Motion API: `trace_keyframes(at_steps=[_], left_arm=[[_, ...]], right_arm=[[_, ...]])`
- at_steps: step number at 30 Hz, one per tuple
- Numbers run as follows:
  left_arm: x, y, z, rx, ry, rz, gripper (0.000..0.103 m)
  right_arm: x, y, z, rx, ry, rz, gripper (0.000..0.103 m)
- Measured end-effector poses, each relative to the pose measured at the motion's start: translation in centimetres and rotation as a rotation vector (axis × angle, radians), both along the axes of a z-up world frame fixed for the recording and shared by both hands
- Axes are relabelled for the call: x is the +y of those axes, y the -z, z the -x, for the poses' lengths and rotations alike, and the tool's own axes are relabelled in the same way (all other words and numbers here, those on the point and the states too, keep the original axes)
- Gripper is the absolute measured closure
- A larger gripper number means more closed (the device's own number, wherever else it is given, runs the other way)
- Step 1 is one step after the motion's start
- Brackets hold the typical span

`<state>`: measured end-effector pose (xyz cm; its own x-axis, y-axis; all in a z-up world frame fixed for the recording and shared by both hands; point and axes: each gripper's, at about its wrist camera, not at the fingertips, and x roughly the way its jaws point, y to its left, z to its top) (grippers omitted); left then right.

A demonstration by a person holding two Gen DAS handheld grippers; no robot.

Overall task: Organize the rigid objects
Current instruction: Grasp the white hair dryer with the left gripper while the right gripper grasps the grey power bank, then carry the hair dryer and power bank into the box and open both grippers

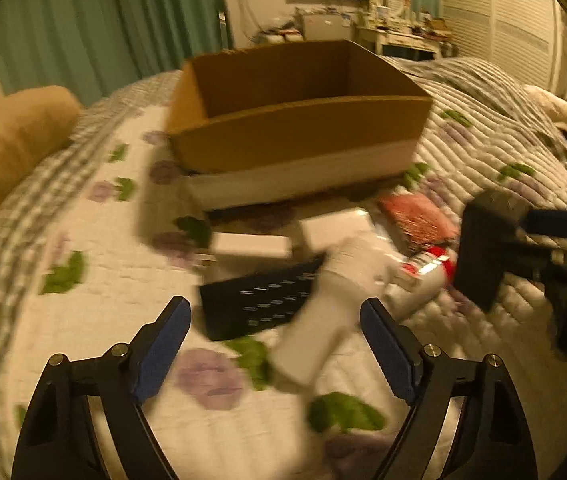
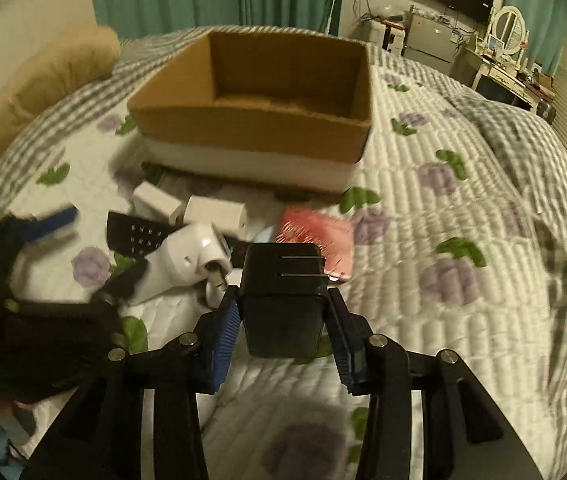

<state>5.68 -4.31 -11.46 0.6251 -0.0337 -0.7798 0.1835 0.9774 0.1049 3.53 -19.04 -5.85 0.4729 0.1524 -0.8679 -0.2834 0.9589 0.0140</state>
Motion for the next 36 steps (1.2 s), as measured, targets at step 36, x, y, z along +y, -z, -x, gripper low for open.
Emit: trace_keyframes(at_steps=[36], left_arm=[[1.8,-14.5,-7.6,-0.242,-0.022,0.089,0.054]], right_arm=[[1.2,-13.7,-9.1,-0.258,-0.049,-0.090,0.062]])
